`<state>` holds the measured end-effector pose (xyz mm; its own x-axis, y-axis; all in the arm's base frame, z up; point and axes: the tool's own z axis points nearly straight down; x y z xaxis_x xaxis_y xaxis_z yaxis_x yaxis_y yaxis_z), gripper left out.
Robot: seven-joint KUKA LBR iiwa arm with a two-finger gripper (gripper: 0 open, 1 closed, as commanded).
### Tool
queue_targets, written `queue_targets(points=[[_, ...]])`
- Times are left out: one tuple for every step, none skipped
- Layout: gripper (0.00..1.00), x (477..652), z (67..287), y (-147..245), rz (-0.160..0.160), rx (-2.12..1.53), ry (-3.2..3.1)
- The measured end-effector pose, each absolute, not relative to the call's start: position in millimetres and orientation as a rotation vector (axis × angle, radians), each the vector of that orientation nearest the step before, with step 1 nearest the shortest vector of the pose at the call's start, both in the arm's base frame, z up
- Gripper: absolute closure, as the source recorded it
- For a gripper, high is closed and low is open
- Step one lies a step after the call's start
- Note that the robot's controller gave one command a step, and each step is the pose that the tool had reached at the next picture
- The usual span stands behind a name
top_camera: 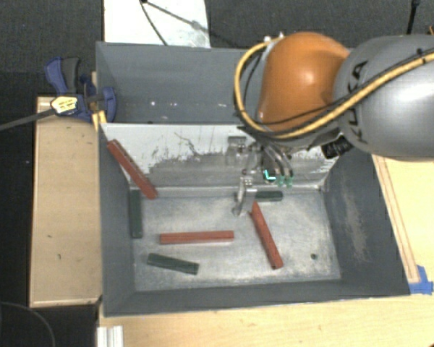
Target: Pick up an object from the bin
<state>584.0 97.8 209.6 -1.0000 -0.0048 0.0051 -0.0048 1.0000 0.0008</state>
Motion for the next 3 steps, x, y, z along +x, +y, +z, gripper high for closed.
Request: queue_targets(points=[[0.00,558.9,69,173,-0.002,0.229,-3.128],[1.00,561.6,73,170,-0.002,0.214,-3.136],[1.00,537.6,229,186,-0.004,0.249,-3.141]])
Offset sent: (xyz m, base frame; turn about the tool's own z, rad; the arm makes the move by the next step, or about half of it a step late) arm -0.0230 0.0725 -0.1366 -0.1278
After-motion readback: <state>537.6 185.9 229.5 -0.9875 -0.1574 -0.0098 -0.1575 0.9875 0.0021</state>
